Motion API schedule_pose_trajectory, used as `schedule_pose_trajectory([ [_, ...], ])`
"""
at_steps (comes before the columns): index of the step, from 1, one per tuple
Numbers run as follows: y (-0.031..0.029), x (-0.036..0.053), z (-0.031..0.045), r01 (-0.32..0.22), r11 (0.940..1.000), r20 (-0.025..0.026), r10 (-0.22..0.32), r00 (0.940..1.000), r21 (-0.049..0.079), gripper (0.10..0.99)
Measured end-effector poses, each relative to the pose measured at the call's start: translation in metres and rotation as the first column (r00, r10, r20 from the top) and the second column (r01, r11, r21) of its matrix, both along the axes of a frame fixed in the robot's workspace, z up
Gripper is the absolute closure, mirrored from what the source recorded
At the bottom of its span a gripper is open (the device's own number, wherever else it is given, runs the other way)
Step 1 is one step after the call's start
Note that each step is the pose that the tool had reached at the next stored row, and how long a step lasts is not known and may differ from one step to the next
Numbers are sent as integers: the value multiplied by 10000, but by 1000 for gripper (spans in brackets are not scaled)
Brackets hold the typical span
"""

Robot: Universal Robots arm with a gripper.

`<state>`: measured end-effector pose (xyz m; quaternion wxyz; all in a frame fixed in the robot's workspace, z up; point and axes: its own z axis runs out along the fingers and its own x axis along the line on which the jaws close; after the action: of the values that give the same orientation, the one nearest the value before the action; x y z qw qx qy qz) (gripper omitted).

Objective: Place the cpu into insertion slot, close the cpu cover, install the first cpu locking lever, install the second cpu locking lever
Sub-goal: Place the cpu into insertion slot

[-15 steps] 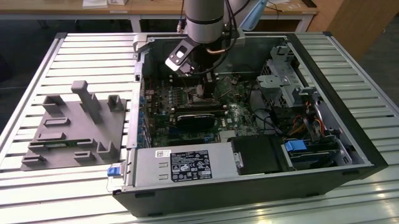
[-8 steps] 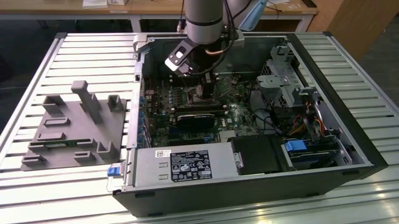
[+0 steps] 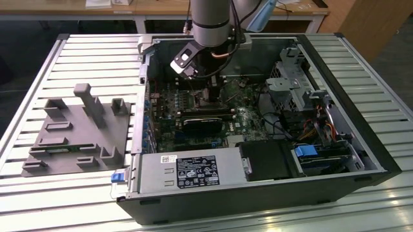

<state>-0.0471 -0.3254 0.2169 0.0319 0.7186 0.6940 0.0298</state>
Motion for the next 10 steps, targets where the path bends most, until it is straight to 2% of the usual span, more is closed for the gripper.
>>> schedule_pose_trajectory([
  [5, 27, 0, -47, 33, 10000, 0, -33, 10000, 0, 545],
  [10, 30, -2, -95, -23, 10000, 1, 23, 10000, 4, 545],
])
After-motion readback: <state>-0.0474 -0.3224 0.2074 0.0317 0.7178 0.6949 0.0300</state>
